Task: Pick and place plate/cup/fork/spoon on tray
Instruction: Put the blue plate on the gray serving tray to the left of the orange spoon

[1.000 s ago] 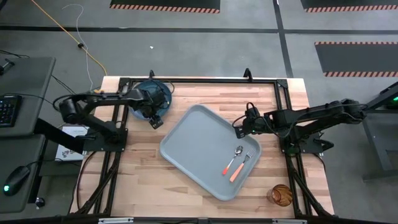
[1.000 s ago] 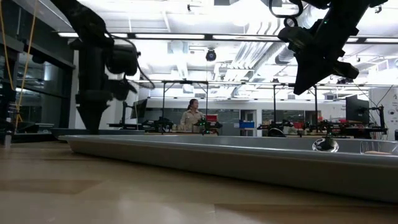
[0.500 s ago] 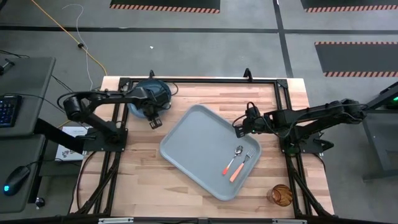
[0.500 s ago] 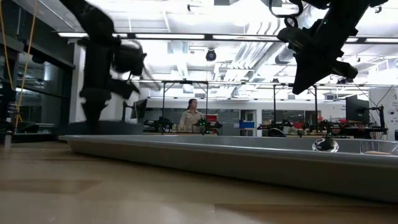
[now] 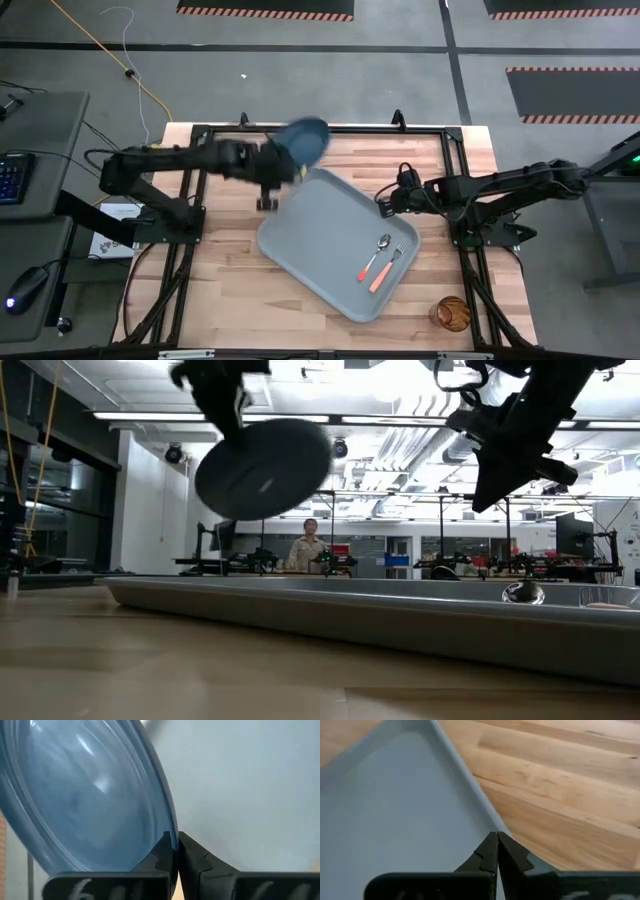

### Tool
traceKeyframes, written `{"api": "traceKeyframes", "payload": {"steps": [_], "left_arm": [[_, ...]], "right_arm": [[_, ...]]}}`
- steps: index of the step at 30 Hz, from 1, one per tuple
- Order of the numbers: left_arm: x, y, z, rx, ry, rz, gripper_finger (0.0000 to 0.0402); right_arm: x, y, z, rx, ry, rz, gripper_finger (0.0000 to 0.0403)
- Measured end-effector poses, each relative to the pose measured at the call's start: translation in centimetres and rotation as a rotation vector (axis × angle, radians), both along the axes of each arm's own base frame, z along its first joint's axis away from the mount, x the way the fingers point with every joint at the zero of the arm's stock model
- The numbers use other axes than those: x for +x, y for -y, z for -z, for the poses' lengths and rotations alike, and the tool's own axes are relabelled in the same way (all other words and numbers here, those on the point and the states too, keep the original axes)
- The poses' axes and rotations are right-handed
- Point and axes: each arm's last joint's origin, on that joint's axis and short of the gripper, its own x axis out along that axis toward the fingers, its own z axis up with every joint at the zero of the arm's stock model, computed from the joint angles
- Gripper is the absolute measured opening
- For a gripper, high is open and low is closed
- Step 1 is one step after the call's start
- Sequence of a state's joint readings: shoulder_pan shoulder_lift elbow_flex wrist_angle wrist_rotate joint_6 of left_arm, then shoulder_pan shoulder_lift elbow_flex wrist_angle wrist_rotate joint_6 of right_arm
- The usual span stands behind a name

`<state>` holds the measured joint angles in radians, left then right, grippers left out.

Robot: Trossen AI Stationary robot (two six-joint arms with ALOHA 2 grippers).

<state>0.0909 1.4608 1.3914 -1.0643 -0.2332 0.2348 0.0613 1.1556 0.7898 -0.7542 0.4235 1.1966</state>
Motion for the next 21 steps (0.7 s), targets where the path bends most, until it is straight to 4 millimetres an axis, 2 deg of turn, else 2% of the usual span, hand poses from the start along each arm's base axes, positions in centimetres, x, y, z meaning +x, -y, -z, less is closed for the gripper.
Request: {"api": "traceKeyframes", "payload": {"steps": [4,9,15,21], "left_arm": [[1.8,4.8,0.8,0.025,-0.023,0.219,0.0001],[4.0,9.5,3.9,0.078,-0.079,0.375,0.0001],[6.1,12.1,8.3,0.085,-0.184,0.437,0.0001],[7.6,13.5,11.1,0.029,-0.189,0.479,0.0001]], "right_arm": [[-1.0,0.7,-0.2,-0.005,-0.048,0.035,0.0000],[-2.8,1.5,-1.1,-0.030,-0.075,0.054,0.0000],[-4.3,2.2,-2.3,-0.058,-0.045,0.035,0.0000],[-5.0,2.4,-2.8,-0.080,-0.037,0.014,0.0000]]}}
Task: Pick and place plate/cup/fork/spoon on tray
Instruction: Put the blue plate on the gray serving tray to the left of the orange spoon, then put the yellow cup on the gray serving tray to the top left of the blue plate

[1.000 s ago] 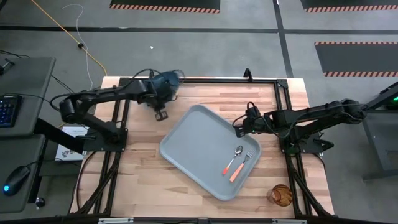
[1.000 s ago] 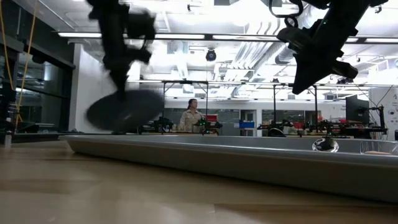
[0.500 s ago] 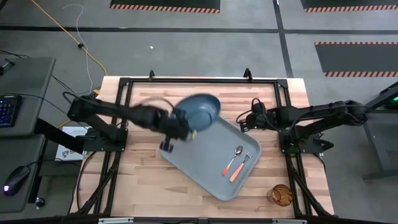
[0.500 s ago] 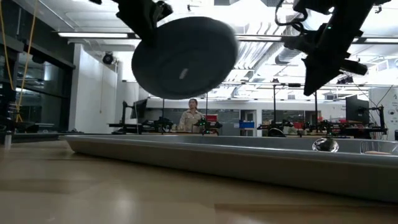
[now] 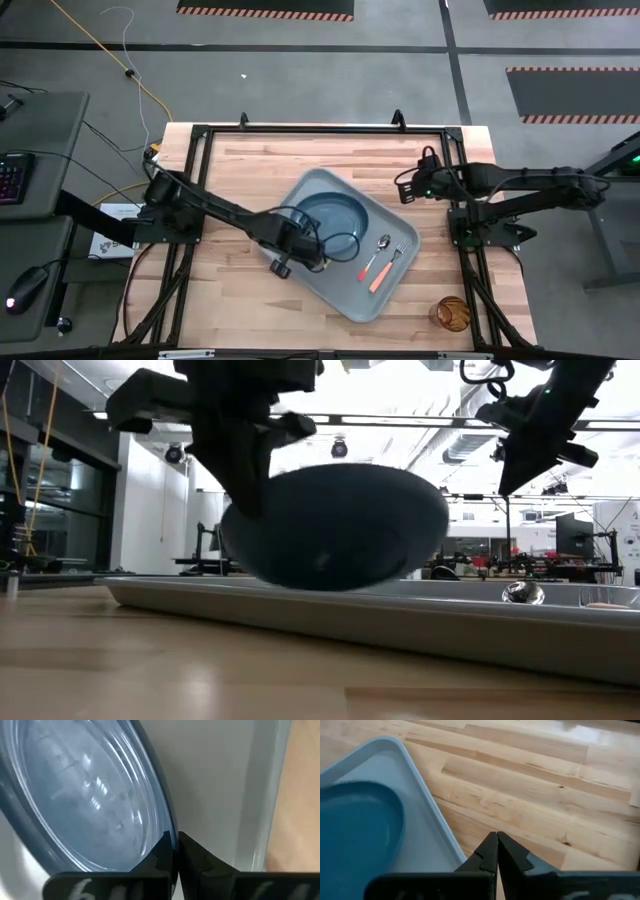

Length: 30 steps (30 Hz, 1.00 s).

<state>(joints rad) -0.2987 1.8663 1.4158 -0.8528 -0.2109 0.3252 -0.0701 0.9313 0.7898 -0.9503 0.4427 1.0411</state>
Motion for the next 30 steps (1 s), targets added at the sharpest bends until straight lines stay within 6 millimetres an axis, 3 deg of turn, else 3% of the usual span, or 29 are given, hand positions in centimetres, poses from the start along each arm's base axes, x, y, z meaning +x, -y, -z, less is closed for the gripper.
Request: {"api": "traceKeyframes", "payload": {"steps": [7,12,24,30], "left_arm": [[0.8,0.5,1.7,-0.018,-0.008,0.005,0.0002],[0.9,0.6,2.4,-0.038,-0.026,-0.044,0.0030],[0.8,0.4,2.3,-0.177,-0.074,-0.103,0.0130],[-0.8,-0.7,1.3,-0.264,-0.225,-0.168,0.0151]], "right_arm": [[-0.1,0.0,0.0,-0.004,-0.004,-0.010,0.0000],[0.0,0.0,0.0,0.000,-0.001,-0.012,0.0000],[0.0,0.0,-0.1,0.002,0.003,-0.011,0.0000],[0.0,0.0,0.0,0.009,0.004,-0.014,0.0000]]}}
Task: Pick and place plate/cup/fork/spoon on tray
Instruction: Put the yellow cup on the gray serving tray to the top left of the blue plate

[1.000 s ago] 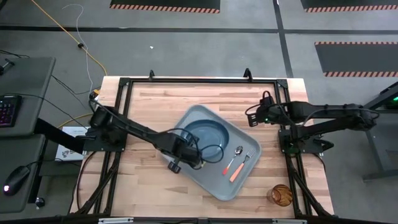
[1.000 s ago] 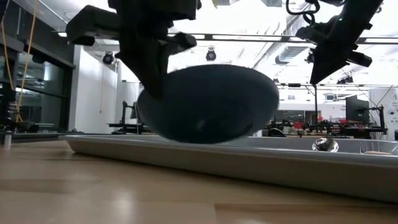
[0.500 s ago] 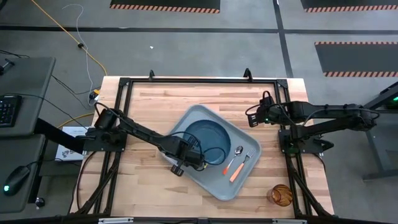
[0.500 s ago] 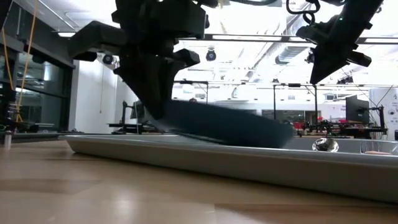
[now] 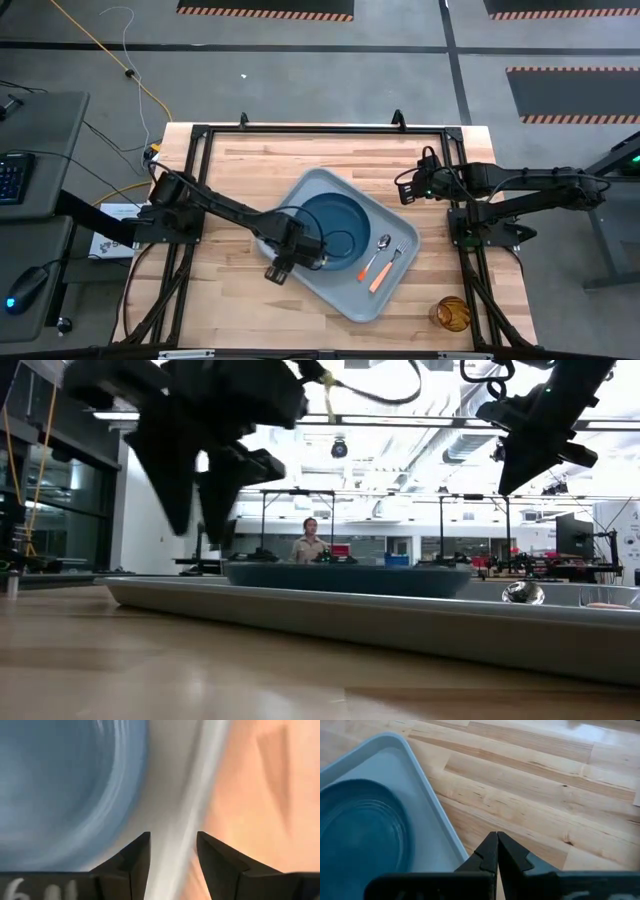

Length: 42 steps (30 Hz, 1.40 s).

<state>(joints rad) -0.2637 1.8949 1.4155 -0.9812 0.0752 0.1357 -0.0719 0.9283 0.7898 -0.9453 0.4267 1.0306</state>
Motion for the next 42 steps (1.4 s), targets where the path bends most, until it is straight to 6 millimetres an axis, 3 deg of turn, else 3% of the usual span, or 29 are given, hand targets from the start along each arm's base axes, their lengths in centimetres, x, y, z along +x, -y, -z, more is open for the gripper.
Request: {"api": "traceKeyframes", "payload": {"steps": [4,9,15,19,22,25,32,37,42], "left_arm": [[-1.1,-1.3,-1.8,-0.102,-0.064,-0.078,0.0152],[-2.5,-3.8,-6.3,-0.179,0.068,-0.170,0.0150],[-4.5,-7.9,-13.1,-0.260,0.538,-0.307,0.0150],[-6.6,-10.5,-15.3,-0.337,0.903,-0.415,0.0149],[-8.7,-11.9,-15.2,-0.409,1.122,-0.503,0.0149],[-10.6,-12.5,-13.8,-0.506,1.272,-0.581,0.0148],[-13.6,-12.7,-9.5,-0.647,1.426,-0.745,0.0148],[-14.2,-12.6,-8.7,-0.677,1.421,-0.787,0.0148],[-14.3,-12.6,-8.8,-0.639,1.444,-0.750,0.0148]], "right_arm": [[0.0,0.0,0.0,0.005,0.000,-0.002,0.0000],[0.0,-0.1,0.0,0.026,0.002,-0.015,0.0000],[0.2,-0.2,0.0,0.055,0.017,-0.031,0.0000],[0.5,-0.1,-0.2,0.052,0.058,-0.035,0.0000],[0.9,-0.2,-0.4,0.063,0.098,-0.069,0.0000],[1.3,-0.3,-0.7,0.072,0.140,-0.122,0.0000],[2.8,-0.4,-1.9,0.035,0.301,-0.262,0.0007],[3.8,-0.7,-3.1,0.083,0.464,-0.374,0.0057],[4.2,-2.6,-4.6,0.310,0.510,-0.618,0.0129]]}}
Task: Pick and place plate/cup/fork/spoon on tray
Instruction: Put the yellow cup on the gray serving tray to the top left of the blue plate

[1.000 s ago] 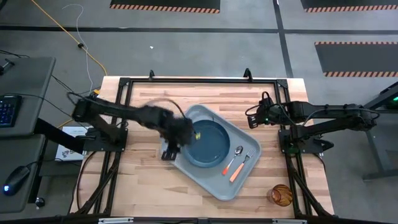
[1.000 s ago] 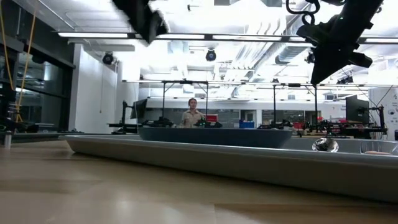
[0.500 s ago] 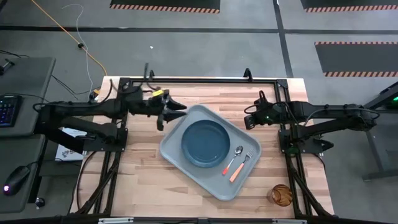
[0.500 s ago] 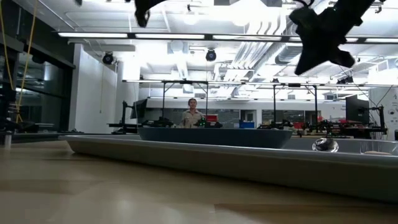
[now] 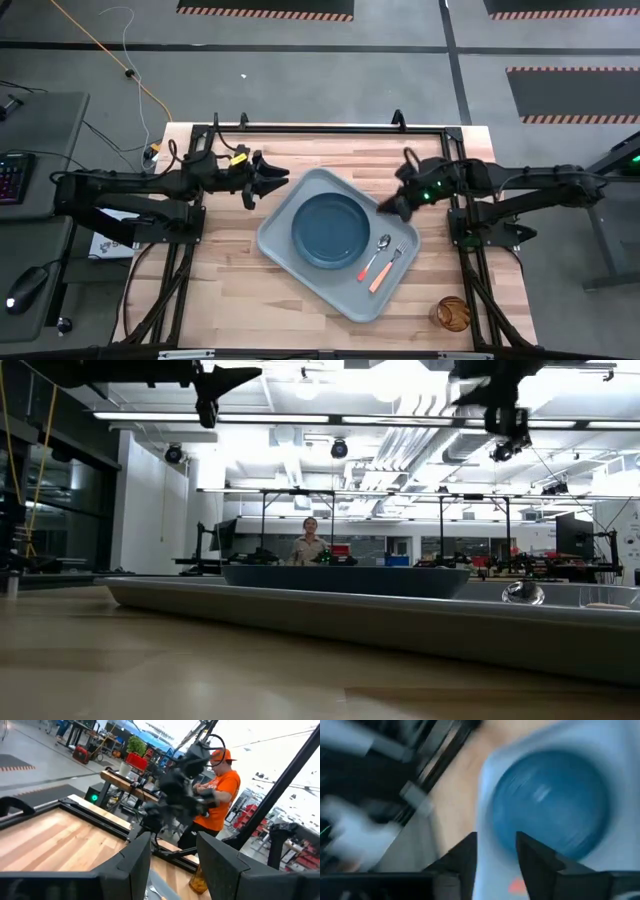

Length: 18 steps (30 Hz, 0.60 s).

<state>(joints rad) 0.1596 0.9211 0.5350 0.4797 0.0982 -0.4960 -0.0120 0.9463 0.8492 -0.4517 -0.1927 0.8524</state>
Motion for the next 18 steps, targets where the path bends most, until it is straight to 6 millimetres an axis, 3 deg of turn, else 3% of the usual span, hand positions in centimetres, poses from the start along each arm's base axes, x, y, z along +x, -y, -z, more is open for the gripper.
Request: {"api": "traceKeyframes", "payload": {"steps": [4,8,18], "left_arm": [[0.0,0.0,-0.1,0.016,0.005,-0.002,0.0148],[0.0,0.0,0.0,0.035,0.003,-0.004,0.0148],[0.0,0.0,-0.1,0.029,0.003,-0.011,0.0148]], "right_arm": [[-0.6,-3.0,-0.2,0.175,-0.129,-0.148,0.0164],[-2.5,-6.5,0.7,0.271,-0.350,-0.197,0.0171],[-7.6,-14.0,1.6,0.402,-0.606,-0.166,0.0172]]}}
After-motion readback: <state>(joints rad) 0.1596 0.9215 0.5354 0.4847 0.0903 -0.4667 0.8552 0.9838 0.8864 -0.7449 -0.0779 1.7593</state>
